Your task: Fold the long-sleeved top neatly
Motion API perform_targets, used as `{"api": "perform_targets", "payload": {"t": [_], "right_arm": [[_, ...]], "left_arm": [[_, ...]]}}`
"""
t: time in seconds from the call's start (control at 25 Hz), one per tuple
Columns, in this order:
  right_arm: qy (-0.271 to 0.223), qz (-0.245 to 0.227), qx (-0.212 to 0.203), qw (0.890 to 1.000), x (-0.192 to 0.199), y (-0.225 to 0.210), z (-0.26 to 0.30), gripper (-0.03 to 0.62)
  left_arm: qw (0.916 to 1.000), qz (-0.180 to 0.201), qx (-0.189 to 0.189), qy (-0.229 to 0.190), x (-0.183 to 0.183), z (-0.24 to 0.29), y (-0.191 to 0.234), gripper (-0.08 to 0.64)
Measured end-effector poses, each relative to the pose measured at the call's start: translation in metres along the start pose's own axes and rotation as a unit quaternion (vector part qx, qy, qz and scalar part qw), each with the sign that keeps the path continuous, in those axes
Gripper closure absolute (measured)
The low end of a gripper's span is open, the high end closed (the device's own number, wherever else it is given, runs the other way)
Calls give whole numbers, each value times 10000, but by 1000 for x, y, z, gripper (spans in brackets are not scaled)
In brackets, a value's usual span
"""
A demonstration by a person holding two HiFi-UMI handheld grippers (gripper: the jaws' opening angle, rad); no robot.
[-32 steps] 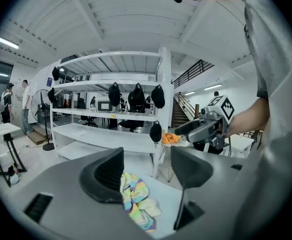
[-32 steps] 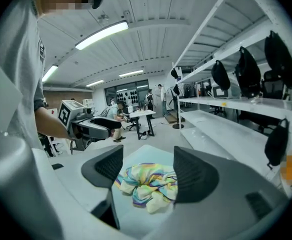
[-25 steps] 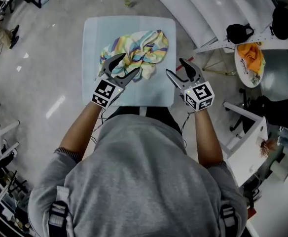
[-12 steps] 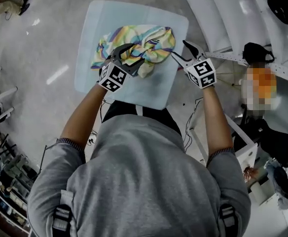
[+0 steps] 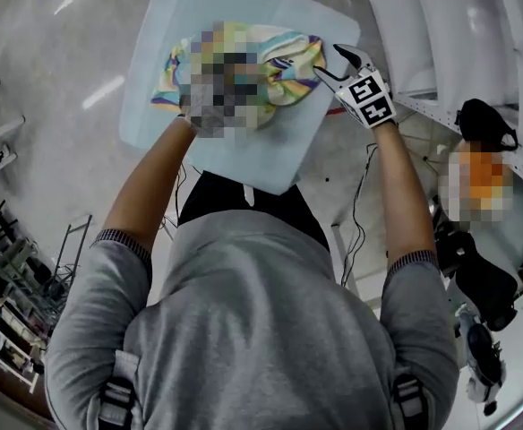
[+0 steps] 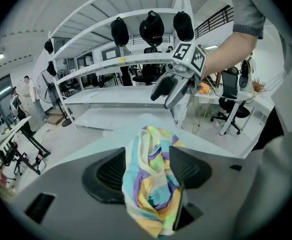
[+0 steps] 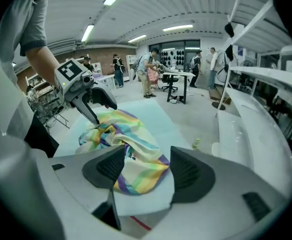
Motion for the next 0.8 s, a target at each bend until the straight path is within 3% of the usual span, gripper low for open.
{"api": "perform_targets", "payload": {"t": [0.44,0.8], "right_arm": [[670,-570,-452,9951,32,-28,65,307],[1259,-1284,-827,9802,55,-38,112,347]], "left_arm": [[9966,352,328,666,52,42,8,291],[9884,884,733,999,83,55,4,313]]}}
Point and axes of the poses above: the fingertips, and each gripper's own axes: z forward along the fingers, y to its left, x out of its underside, the point moved 4 cm from there along -z, backward along the fingers, and after that the axes turned 3 degrees about -y, right-handed, at the moved point
